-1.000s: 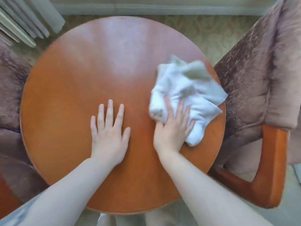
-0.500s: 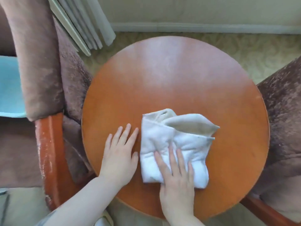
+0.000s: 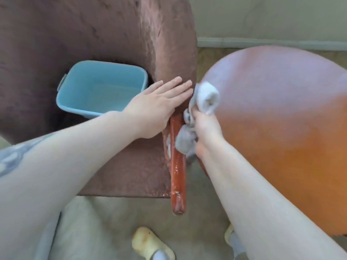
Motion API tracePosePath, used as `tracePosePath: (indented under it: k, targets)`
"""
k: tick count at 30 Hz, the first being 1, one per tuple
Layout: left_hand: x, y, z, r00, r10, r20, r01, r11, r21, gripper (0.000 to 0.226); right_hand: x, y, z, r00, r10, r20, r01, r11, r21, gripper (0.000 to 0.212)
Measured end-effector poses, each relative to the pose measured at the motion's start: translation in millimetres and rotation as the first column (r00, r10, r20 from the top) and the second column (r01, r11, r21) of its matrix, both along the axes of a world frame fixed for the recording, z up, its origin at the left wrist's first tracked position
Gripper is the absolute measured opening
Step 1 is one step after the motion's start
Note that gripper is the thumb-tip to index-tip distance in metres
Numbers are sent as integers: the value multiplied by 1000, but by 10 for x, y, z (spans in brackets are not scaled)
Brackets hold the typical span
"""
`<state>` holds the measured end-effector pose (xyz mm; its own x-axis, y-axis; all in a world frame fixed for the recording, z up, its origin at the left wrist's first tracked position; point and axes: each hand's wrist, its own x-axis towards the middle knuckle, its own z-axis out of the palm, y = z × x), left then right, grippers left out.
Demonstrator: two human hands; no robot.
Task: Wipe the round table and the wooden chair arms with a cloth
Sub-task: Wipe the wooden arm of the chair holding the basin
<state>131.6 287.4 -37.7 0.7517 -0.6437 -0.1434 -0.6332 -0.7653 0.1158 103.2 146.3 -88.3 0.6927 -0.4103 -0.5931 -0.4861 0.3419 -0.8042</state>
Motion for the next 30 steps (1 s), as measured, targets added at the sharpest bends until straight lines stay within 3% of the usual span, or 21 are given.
tracePosePath:
  k: [2,3,5,7,10,13,16,21,23,26,27,30]
  targets:
    - [116,84,5,999,-22,-50,21,1000,-20,76,-47,266,100,996,50,70,-40,990,-138,4]
    - [165,100,7,996,-44,-78,42,999,-23,79,-202,279,113,990,136,40,-118,946,-301,6]
    - [239,100,-3,991,-76,-109,73,997,-33,79,-730,231,109,932,355,-80,-333,745,-578,30]
    - [272,90,-15,984,-90,-153,83,995,-54,82,-1271,241,128,845,519,-128,-424,505,-751,51]
    - [271,59,-64,981,-76,-176,63,995,-80,79,-1275,292,137,788,598,-144,-401,323,-857,59]
    - [300,77,-74,980,-62,-188,40,992,-117,70,-812,433,128,855,502,-133,-325,318,-891,58]
    - [337,84,-77,974,-75,-215,49,991,-123,72,-983,530,-10,852,499,-159,-300,216,-929,69]
    - [133,-49,-170,988,-17,-152,-11,982,-186,74,-2272,300,-360,761,634,-141,-381,260,-887,80]
    - [14,-98,-212,987,46,-157,-86,962,-259,72,-2526,327,-408,790,604,-103,-421,412,-808,77]
    - [-223,-211,-291,976,141,-167,-188,931,-314,62,-2292,475,-334,896,445,-20,-328,628,-706,81]
    - [-294,-236,-326,978,143,-152,-184,934,-306,63,-2142,534,-295,918,396,-21,-291,637,-714,80]
    - [-463,-200,-431,990,103,-96,-123,963,-241,74,-2074,679,-346,930,364,-50,-242,505,-829,77]
